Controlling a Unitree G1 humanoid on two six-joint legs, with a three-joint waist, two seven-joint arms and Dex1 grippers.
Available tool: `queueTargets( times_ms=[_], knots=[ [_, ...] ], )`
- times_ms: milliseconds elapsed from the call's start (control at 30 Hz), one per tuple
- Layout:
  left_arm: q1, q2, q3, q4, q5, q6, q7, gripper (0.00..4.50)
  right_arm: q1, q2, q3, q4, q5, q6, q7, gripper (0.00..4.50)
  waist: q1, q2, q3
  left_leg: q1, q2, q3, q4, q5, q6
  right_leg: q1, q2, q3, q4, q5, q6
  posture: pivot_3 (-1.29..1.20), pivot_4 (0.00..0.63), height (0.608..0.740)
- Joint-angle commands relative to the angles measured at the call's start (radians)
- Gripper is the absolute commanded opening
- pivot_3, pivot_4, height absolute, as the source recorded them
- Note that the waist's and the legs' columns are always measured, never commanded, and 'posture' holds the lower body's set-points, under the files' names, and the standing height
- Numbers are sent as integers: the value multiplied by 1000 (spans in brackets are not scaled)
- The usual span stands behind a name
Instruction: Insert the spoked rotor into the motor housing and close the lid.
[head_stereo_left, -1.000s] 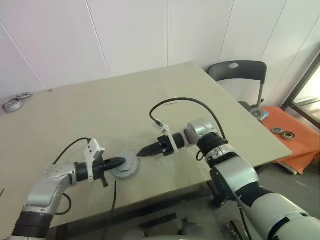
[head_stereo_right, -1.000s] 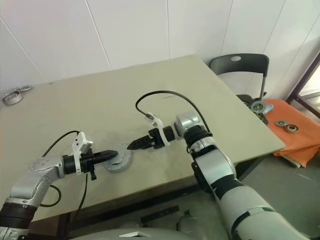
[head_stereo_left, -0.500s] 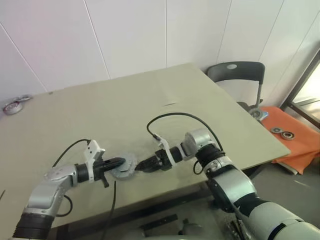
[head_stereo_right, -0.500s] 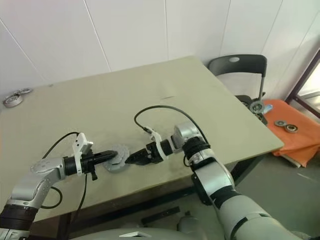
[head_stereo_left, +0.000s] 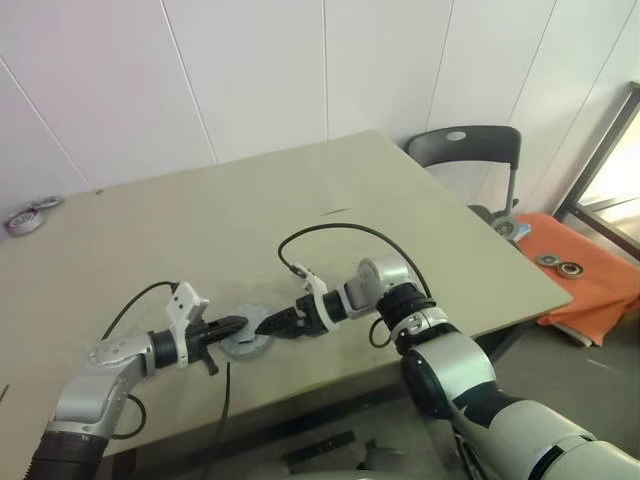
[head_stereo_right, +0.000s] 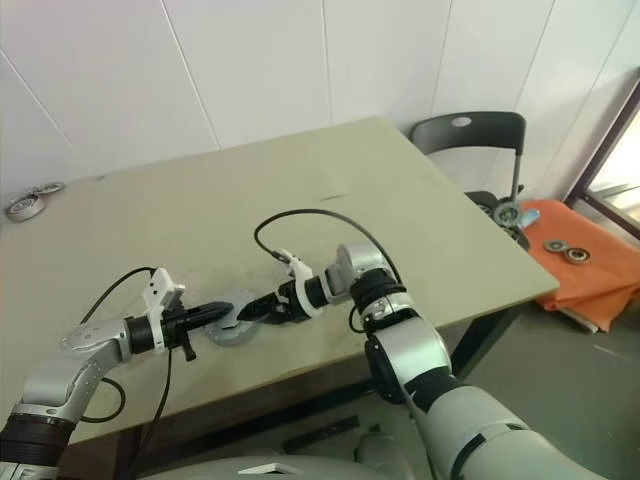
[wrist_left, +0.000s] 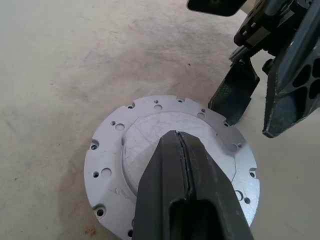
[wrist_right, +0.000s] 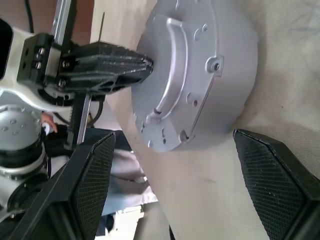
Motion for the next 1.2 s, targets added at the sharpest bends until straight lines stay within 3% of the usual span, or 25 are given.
queueTargets(
  times_ms=[33,233,567,967,1200],
  knots=[
    [69,-8,-94,109,79,73,14,23,-10,43,-23,45,-13,-36,-94,3984,0,0,0,0,0,0,0,0,0,0,0,0,0,0,-1,0,0,740],
    [72,-15,-97,104,77,70,26,23,-16,107,-54,89,-6,-29,-136,3984,-16,1,-2,1,0,-1,0,0,0,0,0,0,0,1,-4,0,0,740],
    [69,-21,-92,105,78,70,29,23,-13,116,-115,201,12,-114,-162,3984,-26,1,-4,10,0,-2,-1,0,0,2,-1,0,0,2,-4,0,0,740],
    [59,-6,-75,106,81,72,19,23,33,77,-41,177,30,-139,144,3984,-29,-1,-4,8,0,-2,-3,-2,-1,-1,0,0,0,4,0,0,0,740],
    [91,1,-59,75,67,83,17,23,43,79,-102,232,23,-189,136,3984,-31,-2,-4,8,1,-2,-3,-3,-1,-2,0,0,-1,4,0,0,0,740]
  ],
)
